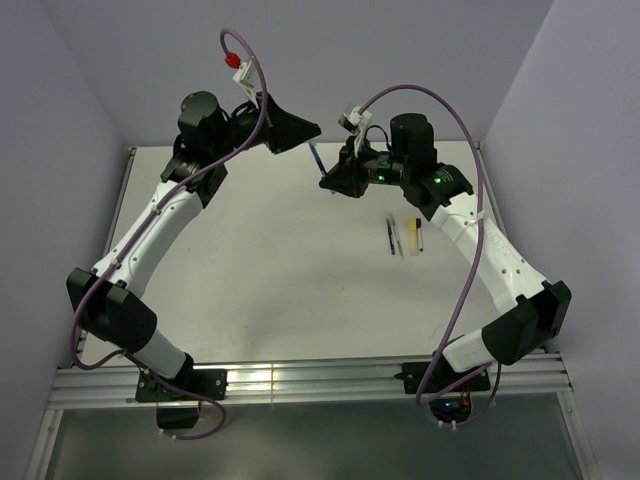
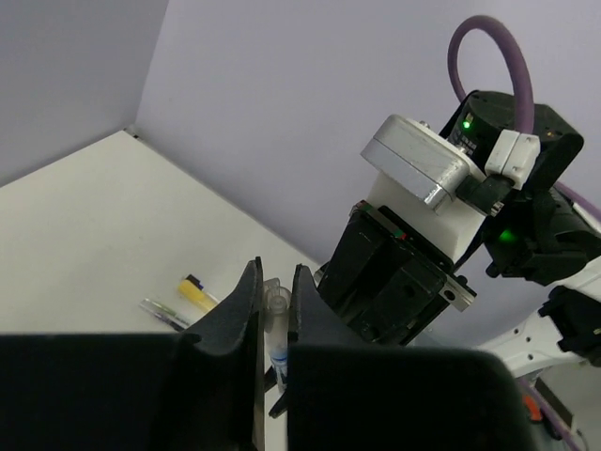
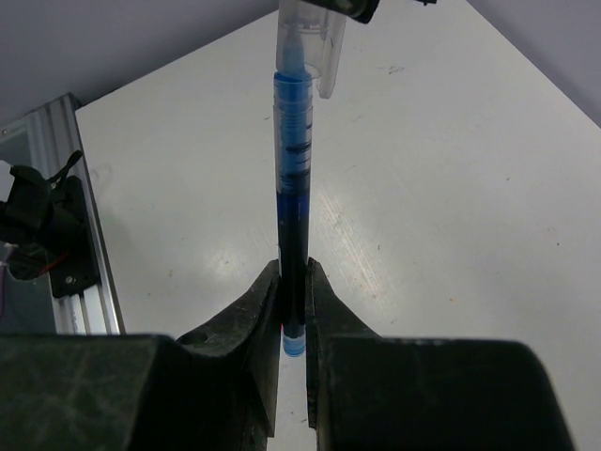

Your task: Insert the pens into the pen caps

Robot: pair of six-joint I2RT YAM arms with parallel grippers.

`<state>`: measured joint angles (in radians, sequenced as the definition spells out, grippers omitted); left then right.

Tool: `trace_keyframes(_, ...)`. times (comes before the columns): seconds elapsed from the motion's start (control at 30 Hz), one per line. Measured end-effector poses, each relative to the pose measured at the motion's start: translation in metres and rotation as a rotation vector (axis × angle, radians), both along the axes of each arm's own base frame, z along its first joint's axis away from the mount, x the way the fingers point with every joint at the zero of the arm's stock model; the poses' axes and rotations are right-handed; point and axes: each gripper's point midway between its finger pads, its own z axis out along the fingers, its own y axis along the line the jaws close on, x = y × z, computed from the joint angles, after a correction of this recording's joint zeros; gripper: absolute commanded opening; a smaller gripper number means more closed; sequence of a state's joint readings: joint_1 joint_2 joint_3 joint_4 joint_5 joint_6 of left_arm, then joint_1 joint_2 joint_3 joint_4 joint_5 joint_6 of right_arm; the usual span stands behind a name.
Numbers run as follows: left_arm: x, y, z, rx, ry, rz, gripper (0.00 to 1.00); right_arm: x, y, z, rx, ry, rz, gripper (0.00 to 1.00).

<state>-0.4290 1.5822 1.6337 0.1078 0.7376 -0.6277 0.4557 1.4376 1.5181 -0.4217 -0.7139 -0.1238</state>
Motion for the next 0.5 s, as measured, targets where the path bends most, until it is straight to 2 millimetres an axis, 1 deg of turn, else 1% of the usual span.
trace_keyframes(0.17, 0.001, 0.005, 0.000, -0.073, 0.030, -0.001, 0.00, -0.002, 0.001, 0.001, 0.010, 0.017, 0.001, 0.00)
trace_keyframes(0.37, 0.002, 0.012, 0.016, -0.146, 0.030, -0.001, 0.00, -0.006, 0.004, 0.003, 0.032, 0.039, 0.016, 0.00)
trace_keyframes(0.5, 0.001, 0.014, 0.021, -0.159, 0.024, -0.007, 0.00, -0.007, 0.004, 0.004, 0.035, 0.044, 0.020, 0.00)
